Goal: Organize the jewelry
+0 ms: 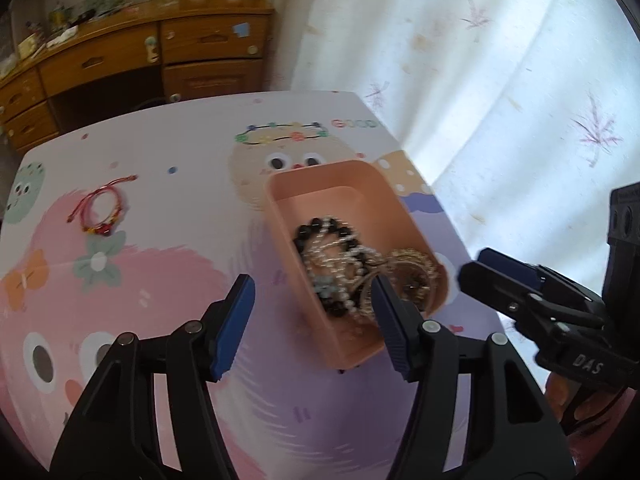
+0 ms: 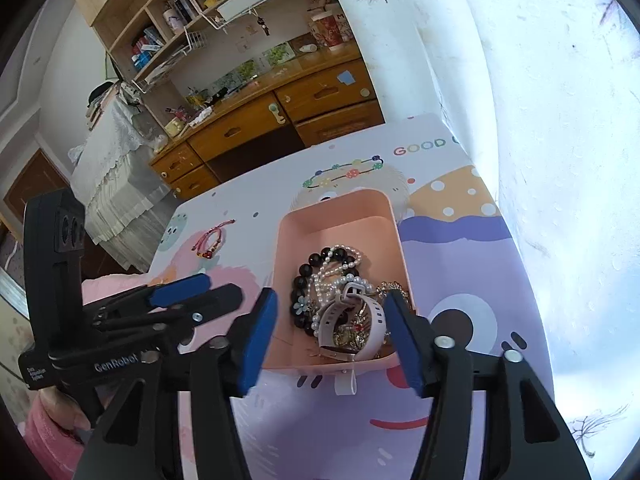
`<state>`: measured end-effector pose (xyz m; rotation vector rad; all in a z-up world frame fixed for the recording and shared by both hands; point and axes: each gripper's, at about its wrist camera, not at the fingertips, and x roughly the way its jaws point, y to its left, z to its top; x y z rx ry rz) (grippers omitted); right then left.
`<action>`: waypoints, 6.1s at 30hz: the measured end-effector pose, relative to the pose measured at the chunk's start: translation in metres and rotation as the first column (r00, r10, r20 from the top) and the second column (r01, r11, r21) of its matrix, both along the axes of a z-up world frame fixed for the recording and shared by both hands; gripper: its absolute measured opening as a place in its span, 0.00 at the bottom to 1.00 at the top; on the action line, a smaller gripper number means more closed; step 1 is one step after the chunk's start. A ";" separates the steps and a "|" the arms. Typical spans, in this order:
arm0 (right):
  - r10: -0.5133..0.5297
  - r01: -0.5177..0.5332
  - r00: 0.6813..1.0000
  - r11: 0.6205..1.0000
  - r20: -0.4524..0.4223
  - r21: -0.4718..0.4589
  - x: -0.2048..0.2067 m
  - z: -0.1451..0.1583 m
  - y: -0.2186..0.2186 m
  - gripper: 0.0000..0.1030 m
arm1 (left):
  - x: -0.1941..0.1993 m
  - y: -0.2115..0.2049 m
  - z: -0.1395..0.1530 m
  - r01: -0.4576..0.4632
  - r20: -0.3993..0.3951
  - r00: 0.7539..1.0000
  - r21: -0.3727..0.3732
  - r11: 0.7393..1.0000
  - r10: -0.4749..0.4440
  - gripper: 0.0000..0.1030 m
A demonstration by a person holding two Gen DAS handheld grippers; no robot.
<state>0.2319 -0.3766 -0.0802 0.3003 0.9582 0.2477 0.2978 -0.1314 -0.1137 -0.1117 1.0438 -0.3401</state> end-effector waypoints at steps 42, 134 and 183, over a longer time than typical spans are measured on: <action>0.207 -0.214 0.977 0.940 -0.053 -0.265 0.187 -0.132 0.400 0.91 | 0.007 0.281 -0.062 -0.337 -0.197 0.911 0.153 0.929 0.363 0.60; 0.152 -0.165 0.984 0.975 -0.093 -0.152 -0.198 0.119 0.138 0.99 | -0.206 0.089 0.138 -0.250 -0.020 0.966 0.161 0.955 0.256 1.00; 0.031 -0.045 0.997 0.978 -0.071 -0.205 -0.250 0.132 0.110 1.00 | -0.270 0.074 0.163 -0.252 0.071 0.967 0.192 0.949 0.243 1.00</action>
